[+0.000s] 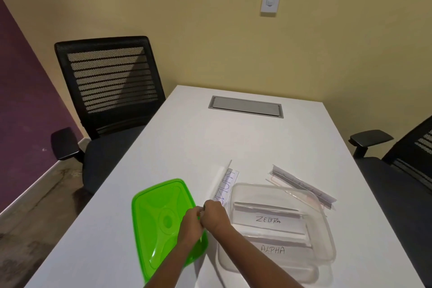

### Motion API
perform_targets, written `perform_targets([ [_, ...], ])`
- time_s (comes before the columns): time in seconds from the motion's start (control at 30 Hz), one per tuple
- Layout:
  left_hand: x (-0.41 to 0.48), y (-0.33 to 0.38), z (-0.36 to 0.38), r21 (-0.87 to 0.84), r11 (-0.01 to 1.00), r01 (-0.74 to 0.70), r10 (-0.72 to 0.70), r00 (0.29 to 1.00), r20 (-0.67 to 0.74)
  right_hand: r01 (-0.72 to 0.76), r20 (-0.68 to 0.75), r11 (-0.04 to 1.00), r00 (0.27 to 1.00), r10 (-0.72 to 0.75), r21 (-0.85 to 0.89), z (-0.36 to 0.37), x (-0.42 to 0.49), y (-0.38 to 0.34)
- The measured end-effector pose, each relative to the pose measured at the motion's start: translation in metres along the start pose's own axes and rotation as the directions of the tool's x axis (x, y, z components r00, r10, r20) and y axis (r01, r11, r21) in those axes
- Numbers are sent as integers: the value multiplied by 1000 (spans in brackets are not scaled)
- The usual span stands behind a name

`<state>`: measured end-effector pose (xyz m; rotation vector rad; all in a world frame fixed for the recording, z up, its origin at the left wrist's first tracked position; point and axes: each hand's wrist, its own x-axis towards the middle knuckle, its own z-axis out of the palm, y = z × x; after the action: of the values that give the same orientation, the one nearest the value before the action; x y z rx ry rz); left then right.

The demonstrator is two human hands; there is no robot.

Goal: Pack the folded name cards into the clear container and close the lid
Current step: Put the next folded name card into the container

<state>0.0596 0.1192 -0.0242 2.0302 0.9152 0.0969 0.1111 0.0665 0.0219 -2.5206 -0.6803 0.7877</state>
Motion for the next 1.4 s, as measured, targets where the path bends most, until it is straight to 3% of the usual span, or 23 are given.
perform_targets([
  [0.17, -1, -3, 0, -158, 987, 30, -26, 999, 25, -72, -33, 986, 996, 77, 153, 7, 5, -2],
  [0.3, 8, -4, -2, -334, 917, 219, -244, 969, -34, -112, -73, 943, 987, 141, 313, 3, -1, -5],
  [0.47, 11, 4, -12, -681, 628, 376, -382, 912, 151, -9, -185, 860, 975, 120, 510, -8, -13, -7],
  [0.63, -4, 19, -20, -804, 310, 507, -253, 860, 444, 31, -222, 773, 965, 143, 634, -15, -23, -7],
  [0.77, -11, 27, -21, -847, 158, 507, -147, 861, 488, 56, -230, 721, 962, 146, 691, -19, -31, -2],
  [0.9, -21, 35, -21, -878, 175, 445, -90, 896, 436, 105, -236, 728, 968, 81, 678, -26, -40, 2],
  [1.17, -31, 46, -32, -899, 320, 300, -17, 950, 311, 318, -374, 853, 914, -159, 414, -39, -58, 10],
  [1.27, -37, 50, -34, -886, 388, 253, 15, 960, 280, 344, -419, 891, 885, -203, 295, -46, -62, 18],
  [1.4, -46, 57, -39, -887, 391, 245, -14, 965, 261, 308, -447, 925, 876, -184, 224, -64, -68, 29],
])
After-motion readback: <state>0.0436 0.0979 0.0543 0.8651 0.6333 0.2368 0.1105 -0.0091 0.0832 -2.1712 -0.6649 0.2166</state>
